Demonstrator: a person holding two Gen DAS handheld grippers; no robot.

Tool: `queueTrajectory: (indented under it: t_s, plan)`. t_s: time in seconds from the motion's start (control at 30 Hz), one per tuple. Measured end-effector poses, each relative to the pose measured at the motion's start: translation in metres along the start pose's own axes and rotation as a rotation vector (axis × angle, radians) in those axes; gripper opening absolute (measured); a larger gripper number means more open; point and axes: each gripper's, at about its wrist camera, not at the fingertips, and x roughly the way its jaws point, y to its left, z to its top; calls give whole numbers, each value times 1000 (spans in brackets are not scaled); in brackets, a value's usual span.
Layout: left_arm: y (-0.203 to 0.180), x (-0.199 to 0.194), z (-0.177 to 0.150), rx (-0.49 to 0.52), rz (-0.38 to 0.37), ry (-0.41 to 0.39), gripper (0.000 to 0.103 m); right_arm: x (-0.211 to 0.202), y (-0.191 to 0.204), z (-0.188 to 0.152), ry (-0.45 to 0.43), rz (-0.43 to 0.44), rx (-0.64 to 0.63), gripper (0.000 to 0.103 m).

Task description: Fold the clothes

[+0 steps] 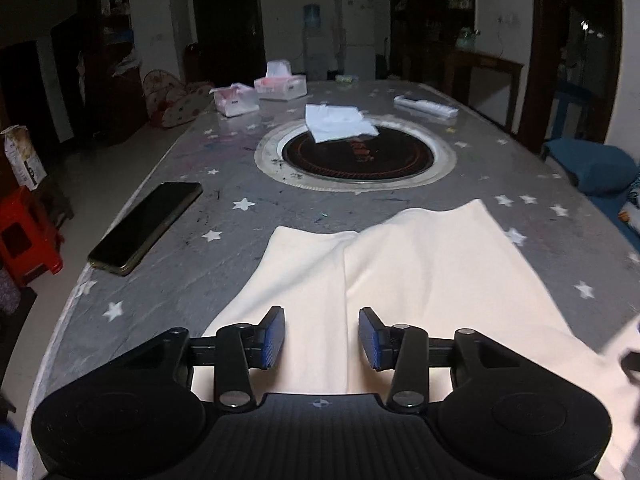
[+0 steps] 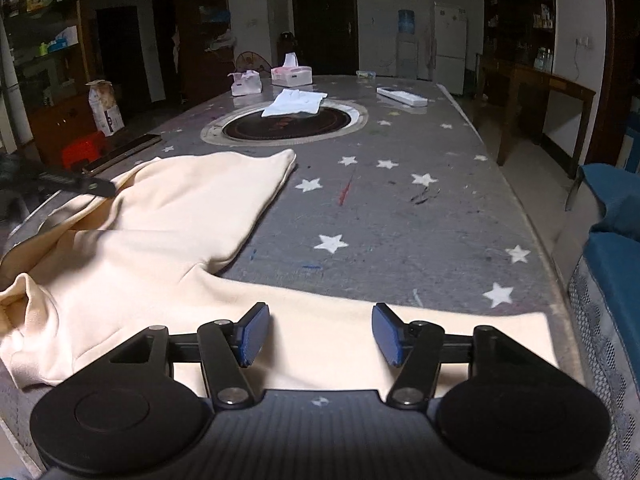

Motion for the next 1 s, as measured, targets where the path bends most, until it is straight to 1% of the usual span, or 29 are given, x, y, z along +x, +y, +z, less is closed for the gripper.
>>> queueTrajectory:
  t_s: [0.1,0.17,0.2,0.27,0.3,0.33,0.37,0.43,0.57,0.73,0.83,0.93,1.0]
  plan:
    - [5,18,5,-22,-13,24,44,1,2,-1,-1,2,-6,64]
    - [9,23,7,-33,-17,27,38,1,1,-1,1,5,-8,66]
    - [12,22,7,-39,-22,25,33,1,1,-1,2,7,-8,66]
    - [18,16,8,-53,-27,12,17,1,1,-2,2,9,-7,66]
    - [22,12,8,-61,-29,4,14,1,0,-2,1,10,-7,67]
    - [26,9,8,-68,-30,-4,8,1,1,-2,1,10,-8,67]
    - [31,4,6,-76,-25,-14,6,1,1,-2,1,9,-10,68]
    - [42,-7,3,-99,-14,-35,4,2,2,-3,1,9,-14,72]
    - [66,-37,-6,-161,5,-89,3,2,4,-4,0,6,-20,73]
    - [97,-71,-16,-248,53,-147,3,2,5,-4,5,3,-21,75]
    - [116,-97,-27,-302,103,-189,3,2,5,-5,6,11,-22,76]
    - [136,-128,-45,-364,152,-233,3,2,5,-4,9,11,-29,77]
    - [149,-142,-60,-403,190,-237,3,3,6,-4,9,11,-33,78]
